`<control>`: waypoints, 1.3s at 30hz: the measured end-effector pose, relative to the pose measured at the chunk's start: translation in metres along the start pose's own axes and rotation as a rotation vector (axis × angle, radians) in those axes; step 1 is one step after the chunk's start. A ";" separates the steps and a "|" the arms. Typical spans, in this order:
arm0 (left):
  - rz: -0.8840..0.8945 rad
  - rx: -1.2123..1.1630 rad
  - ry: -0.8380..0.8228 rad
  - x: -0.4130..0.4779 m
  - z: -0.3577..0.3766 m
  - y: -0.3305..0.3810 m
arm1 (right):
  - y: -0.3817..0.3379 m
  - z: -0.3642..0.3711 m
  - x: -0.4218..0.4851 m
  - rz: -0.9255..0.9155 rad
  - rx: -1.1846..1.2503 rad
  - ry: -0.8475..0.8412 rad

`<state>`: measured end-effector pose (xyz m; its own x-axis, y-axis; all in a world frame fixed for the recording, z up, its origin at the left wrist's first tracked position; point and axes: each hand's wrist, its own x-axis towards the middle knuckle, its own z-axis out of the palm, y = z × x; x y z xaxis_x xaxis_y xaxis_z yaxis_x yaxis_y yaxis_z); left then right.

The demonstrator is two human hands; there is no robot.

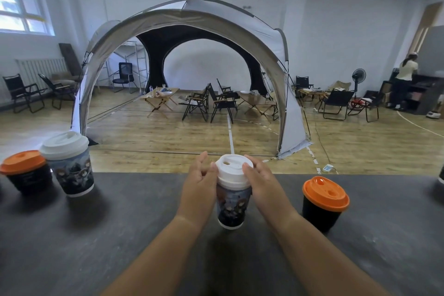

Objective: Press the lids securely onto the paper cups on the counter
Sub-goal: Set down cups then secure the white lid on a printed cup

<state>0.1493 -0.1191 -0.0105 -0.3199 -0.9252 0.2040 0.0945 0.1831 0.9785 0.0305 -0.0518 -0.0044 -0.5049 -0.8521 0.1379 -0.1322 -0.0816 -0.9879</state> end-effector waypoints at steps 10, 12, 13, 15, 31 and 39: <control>-0.158 0.068 -0.087 0.024 -0.008 0.010 | -0.011 -0.004 0.001 0.032 -0.065 -0.070; -0.186 0.082 -0.121 0.027 -0.008 0.011 | -0.012 -0.004 0.002 0.044 -0.068 -0.065; -0.190 0.072 -0.133 0.029 -0.009 0.011 | -0.011 -0.004 0.003 0.046 -0.070 -0.066; -0.211 0.044 -0.151 0.032 -0.009 0.012 | -0.014 -0.004 0.004 0.052 -0.089 -0.094; -0.066 -0.208 -0.169 0.008 0.003 -0.009 | 0.001 0.005 -0.014 -0.129 -0.146 0.027; -0.009 -0.185 -0.122 0.000 0.005 -0.008 | 0.006 -0.003 0.001 -0.179 -0.389 0.022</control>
<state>0.1441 -0.1191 -0.0177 -0.4323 -0.8774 0.2082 0.2586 0.1006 0.9607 0.0266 -0.0519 -0.0102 -0.4625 -0.8304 0.3107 -0.5294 -0.0225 -0.8481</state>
